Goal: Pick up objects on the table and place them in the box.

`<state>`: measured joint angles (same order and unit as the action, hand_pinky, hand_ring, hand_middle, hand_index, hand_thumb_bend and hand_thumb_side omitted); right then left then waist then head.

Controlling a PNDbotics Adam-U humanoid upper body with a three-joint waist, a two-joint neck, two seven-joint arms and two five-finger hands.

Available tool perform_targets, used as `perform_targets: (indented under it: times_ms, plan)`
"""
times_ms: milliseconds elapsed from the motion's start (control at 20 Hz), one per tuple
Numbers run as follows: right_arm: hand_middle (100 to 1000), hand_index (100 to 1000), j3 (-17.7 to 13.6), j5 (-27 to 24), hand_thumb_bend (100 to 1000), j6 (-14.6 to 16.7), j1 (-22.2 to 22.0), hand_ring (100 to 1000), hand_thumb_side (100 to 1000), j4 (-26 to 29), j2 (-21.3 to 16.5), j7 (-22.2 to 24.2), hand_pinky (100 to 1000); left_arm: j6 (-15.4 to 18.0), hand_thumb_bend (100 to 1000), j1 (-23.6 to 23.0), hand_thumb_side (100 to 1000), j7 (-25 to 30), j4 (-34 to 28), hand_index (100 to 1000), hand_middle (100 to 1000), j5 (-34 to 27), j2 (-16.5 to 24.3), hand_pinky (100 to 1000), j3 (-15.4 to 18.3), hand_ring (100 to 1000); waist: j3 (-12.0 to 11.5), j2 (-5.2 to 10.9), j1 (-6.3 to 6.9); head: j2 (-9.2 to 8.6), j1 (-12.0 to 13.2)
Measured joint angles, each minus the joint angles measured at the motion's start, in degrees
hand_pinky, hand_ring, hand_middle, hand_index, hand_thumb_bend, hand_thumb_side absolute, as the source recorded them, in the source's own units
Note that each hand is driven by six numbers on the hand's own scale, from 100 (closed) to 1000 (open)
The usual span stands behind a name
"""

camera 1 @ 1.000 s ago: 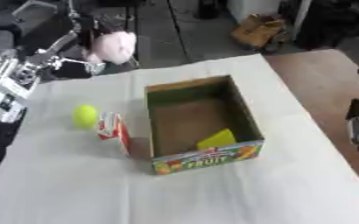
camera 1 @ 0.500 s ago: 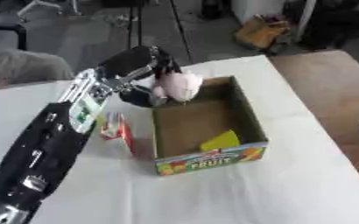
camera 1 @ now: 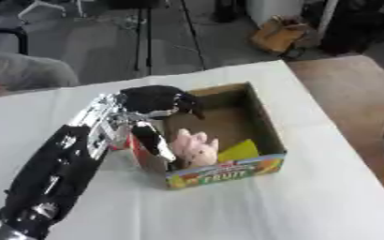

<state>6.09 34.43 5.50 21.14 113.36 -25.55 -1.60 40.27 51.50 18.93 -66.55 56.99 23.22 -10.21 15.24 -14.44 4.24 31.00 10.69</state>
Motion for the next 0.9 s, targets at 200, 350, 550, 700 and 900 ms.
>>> perform_targets:
  times_ms: [200,350,550,700,900]
  plan:
    - [744,923,0.0,0.0,100,-0.1,-0.2,732,331,0.0,0.0,0.0,638,-2.3,645,-0.8,820,-5.6,-1.3,823,781,-0.5,0.0,743,1.9,777,-0.8,0.05,-0.27,-0.01,-0.4]
    - [744,922,-0.1,0.0,100,-0.3,-0.9,733,321,0.0,0.0,-0.2,639,-7.5,609,-2.8,747,-14.1,-5.7,811,763,-8.4,0.6,679,5.6,749,-2.1,0.22,-0.94,0.00,-0.9]
    - [744,922,-0.7,0.1,100,-0.9,-1.7,732,321,0.0,0.0,-0.4,638,-17.0,578,-8.7,731,-23.2,-15.6,812,754,-25.8,3.3,650,10.3,738,-4.7,0.96,-1.40,0.20,-2.2]
    - [746,923,-0.9,0.2,100,-1.3,-2.4,733,324,0.0,0.0,-0.6,637,-23.5,549,-15.8,762,-26.5,-23.7,824,763,-37.7,5.3,638,13.7,744,-6.6,1.48,-2.05,1.06,-3.0]
    - [746,924,-1.6,0.4,100,-1.9,-3.1,733,334,0.0,0.0,-1.1,636,-29.0,526,-28.7,783,-28.7,-33.8,828,763,-47.4,5.2,626,19.4,743,-8.9,1.72,-2.24,2.13,-4.2]
